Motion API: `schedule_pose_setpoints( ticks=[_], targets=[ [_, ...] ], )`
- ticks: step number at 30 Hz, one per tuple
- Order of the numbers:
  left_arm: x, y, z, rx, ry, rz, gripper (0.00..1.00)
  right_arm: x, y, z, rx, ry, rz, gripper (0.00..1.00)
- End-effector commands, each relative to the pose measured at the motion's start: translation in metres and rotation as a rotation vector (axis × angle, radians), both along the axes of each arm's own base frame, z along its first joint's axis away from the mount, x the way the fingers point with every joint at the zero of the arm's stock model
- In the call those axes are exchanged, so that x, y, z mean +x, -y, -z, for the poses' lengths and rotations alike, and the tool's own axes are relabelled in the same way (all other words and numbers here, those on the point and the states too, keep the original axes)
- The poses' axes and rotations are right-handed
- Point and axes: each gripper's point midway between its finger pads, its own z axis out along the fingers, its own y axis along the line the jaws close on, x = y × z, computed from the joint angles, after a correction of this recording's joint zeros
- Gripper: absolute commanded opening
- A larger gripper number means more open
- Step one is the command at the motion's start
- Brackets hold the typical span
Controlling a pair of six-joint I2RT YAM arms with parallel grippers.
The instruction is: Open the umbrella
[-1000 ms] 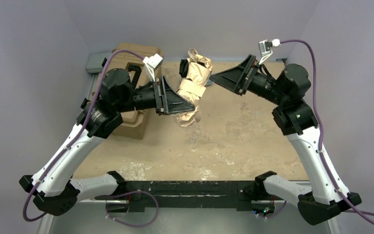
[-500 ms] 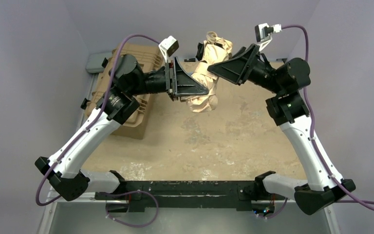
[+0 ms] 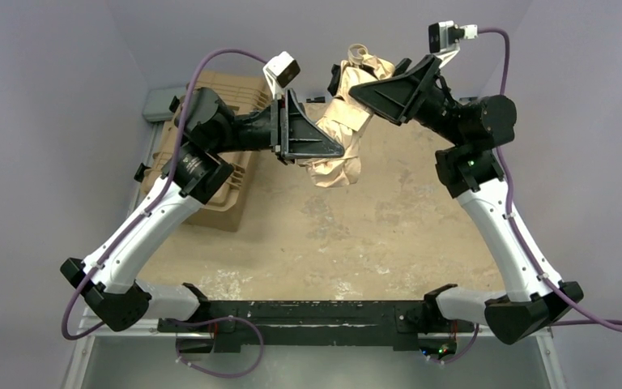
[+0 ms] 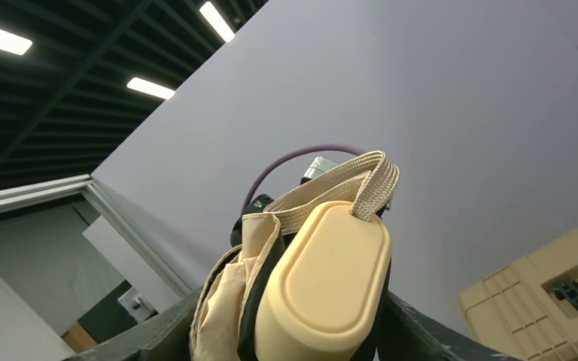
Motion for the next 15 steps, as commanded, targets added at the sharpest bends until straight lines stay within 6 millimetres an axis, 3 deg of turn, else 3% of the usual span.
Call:
schedule_pose_setpoints(
  ticks=[1, 4, 5, 6, 7, 8, 11, 12, 14, 15],
  targets=[
    [-0.021, -0.014, -0.036, -0.106, 0.143, 0.038, 0.0, -0.006, 0.004, -0.019, 0.045, 0.051, 0.0, 0.66],
    [-0.02, -0.013, -0.036, -0.11, 0.139, 0.044, 0.0, -0.008, 0.004, -0.012, 0.033, 0.049, -0.005, 0.41],
    [-0.02, -0.012, -0.035, -0.109, 0.139, 0.044, 0.0, -0.01, 0.004, -0.012, 0.031, 0.056, -0.004, 0.26],
    [-0.016, -0.01, -0.032, -0.097, 0.127, 0.039, 0.0, -0.012, 0.005, -0.009, 0.019, 0.055, 0.003, 0.0],
    [-0.014, -0.009, -0.029, -0.087, 0.12, 0.037, 0.07, -0.013, 0.005, -0.009, 0.011, 0.054, 0.007, 0.0],
    [-0.013, -0.008, -0.027, -0.077, 0.117, 0.033, 0.23, -0.013, 0.005, -0.007, 0.004, 0.051, 0.012, 0.0],
    [-0.006, -0.008, -0.014, -0.019, 0.113, 0.0, 0.83, -0.012, 0.005, 0.002, -0.039, 0.022, 0.028, 0.0],
    [-0.002, -0.008, -0.001, 0.042, 0.079, -0.019, 0.94, -0.012, 0.004, 0.007, -0.06, 0.015, 0.032, 0.0],
    [0.004, -0.01, 0.015, 0.113, 0.09, -0.072, 1.0, -0.008, 0.004, 0.018, -0.11, -0.016, 0.05, 0.0],
    [0.007, -0.012, 0.033, 0.194, 0.047, -0.098, 1.0, -0.005, 0.003, 0.026, -0.141, -0.038, 0.058, 0.0]
  ],
)
